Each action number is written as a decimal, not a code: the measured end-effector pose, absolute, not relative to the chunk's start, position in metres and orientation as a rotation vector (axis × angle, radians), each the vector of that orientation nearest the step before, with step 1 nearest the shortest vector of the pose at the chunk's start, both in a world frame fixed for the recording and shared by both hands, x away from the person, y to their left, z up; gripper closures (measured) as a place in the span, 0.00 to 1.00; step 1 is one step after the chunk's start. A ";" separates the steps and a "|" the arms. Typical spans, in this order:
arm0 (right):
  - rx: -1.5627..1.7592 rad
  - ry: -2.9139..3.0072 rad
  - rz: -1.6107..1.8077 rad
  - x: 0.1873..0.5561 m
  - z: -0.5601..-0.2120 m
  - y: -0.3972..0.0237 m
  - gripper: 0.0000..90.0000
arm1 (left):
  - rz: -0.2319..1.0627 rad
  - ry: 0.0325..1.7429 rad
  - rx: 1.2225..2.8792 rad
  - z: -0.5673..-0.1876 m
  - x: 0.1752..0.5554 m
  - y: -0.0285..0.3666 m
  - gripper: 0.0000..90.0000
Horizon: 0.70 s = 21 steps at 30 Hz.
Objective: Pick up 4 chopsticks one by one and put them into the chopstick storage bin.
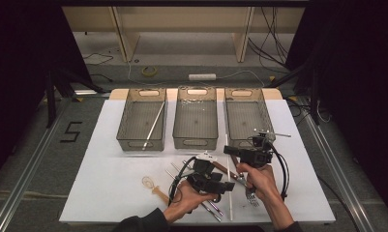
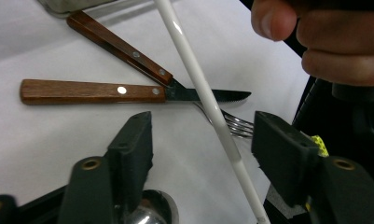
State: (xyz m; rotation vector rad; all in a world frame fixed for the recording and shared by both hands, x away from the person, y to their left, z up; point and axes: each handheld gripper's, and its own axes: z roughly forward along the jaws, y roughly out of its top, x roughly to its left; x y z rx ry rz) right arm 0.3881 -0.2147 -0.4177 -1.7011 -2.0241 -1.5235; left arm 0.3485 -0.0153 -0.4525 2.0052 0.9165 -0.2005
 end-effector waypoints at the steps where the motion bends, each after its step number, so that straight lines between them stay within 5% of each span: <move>1: -1.700 -2.021 -1.525 0.388 -0.418 -0.214 0.97 | -0.214 0.917 1.998 -0.453 0.349 -0.016 0.50; 14: -1.687 -2.014 -1.552 0.386 -0.415 -0.213 0.97 | -0.295 0.903 1.976 -0.455 0.349 -0.020 0.82; 21: -1.678 -1.983 -1.591 0.385 -0.412 -0.216 0.97 | -0.314 0.936 1.962 -0.452 0.352 -0.015 0.87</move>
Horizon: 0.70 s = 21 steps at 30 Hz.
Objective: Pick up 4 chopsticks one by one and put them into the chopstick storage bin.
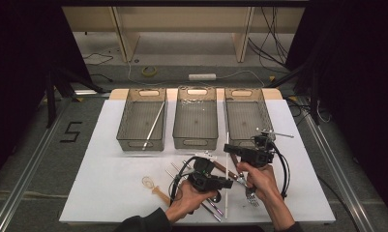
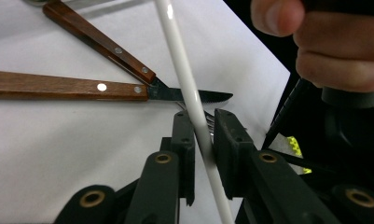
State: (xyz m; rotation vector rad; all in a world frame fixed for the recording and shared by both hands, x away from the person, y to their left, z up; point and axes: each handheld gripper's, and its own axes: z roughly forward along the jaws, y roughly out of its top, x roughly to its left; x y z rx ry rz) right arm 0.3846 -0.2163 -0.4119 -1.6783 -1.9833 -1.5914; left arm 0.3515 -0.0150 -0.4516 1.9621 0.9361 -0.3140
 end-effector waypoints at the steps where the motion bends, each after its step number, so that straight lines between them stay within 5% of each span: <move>1: -1.676 -1.976 -1.599 0.384 -0.411 -0.217 0.97 | -0.322 0.948 1.956 -0.451 0.352 -0.014 0.88; 6: -1.660 -1.960 -1.661 0.381 -0.407 -0.220 0.95 | -0.345 1.010 1.928 -0.450 0.361 -0.004 0.93; 15: -1.547 -1.982 -1.707 0.377 -0.396 -0.231 0.62 | -0.296 1.013 1.932 -0.430 0.368 0.017 0.93; 21: -1.539 -2.170 -1.642 0.370 -0.395 -0.233 0.51 | -0.159 1.001 1.966 -0.414 0.373 0.045 0.93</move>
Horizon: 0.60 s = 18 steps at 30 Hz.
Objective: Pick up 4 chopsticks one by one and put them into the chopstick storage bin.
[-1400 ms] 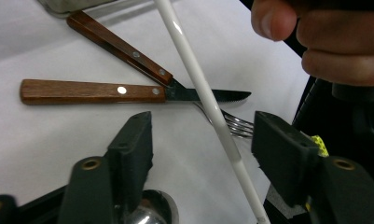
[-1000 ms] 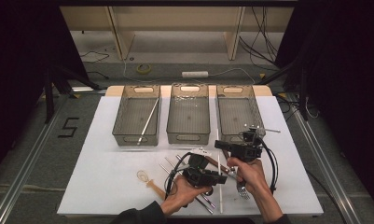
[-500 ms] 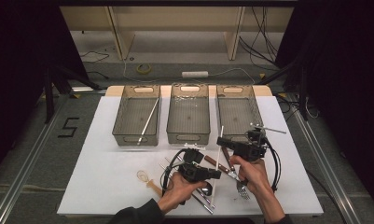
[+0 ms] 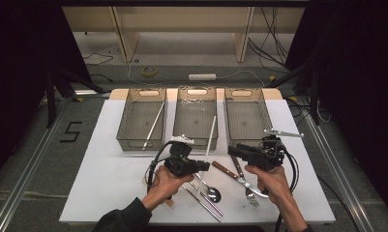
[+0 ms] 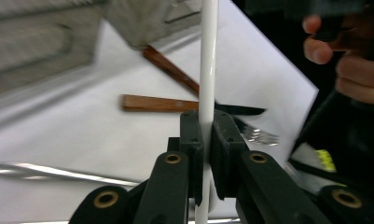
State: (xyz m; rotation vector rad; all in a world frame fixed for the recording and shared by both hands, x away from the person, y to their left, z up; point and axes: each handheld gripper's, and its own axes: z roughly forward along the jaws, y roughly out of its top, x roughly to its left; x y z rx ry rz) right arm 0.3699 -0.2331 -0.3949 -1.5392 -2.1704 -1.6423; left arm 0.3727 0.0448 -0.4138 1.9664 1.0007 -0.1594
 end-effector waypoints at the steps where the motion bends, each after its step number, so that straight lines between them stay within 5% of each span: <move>1: -1.539 -2.170 -1.642 0.370 -0.395 -0.233 0.51 | -0.137 0.995 1.974 -0.411 0.373 0.050 0.93; 18: -1.379 -2.582 -1.388 0.348 -0.414 -0.209 0.40 | 0.087 1.045 2.034 -0.369 0.396 0.124 0.93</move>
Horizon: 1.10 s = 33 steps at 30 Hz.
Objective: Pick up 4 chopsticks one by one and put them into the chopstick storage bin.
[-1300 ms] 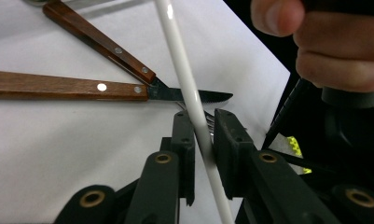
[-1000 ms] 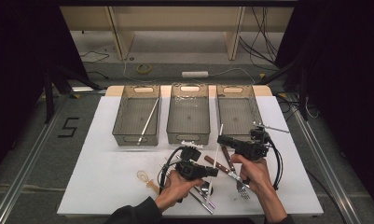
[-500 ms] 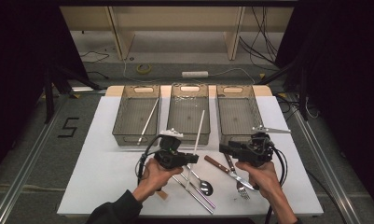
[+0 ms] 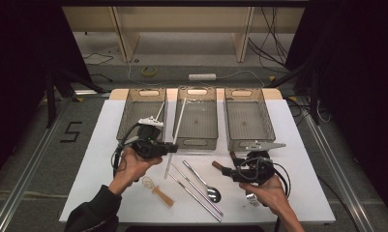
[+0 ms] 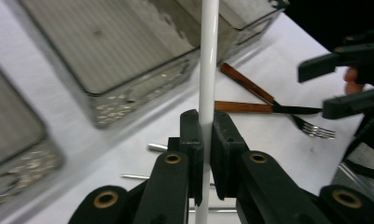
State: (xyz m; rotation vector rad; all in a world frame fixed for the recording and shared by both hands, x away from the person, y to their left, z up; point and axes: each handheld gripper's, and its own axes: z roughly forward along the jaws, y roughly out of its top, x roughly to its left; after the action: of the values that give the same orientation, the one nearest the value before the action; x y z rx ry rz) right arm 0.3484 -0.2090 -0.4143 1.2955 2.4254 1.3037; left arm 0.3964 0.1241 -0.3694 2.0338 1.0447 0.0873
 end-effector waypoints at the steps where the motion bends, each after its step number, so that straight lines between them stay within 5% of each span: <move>1: 1.289 2.427 1.295 0.347 -0.415 -0.208 0.39 | 0.116 1.050 2.041 -0.368 0.399 0.127 0.93; 20: 1.236 2.469 1.287 0.333 -0.419 -0.198 0.37 | 0.266 1.231 1.997 -0.339 0.466 0.186 0.93; 33: 1.215 2.488 1.279 0.329 -0.421 -0.193 0.36 | 0.361 1.335 1.970 -0.353 0.508 0.202 0.93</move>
State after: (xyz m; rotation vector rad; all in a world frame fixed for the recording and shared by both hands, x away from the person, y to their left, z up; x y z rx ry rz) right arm 0.3287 -0.1927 -0.4206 1.2150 2.4880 1.2790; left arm 0.5082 0.2024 -0.3531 1.9698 1.3349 0.3606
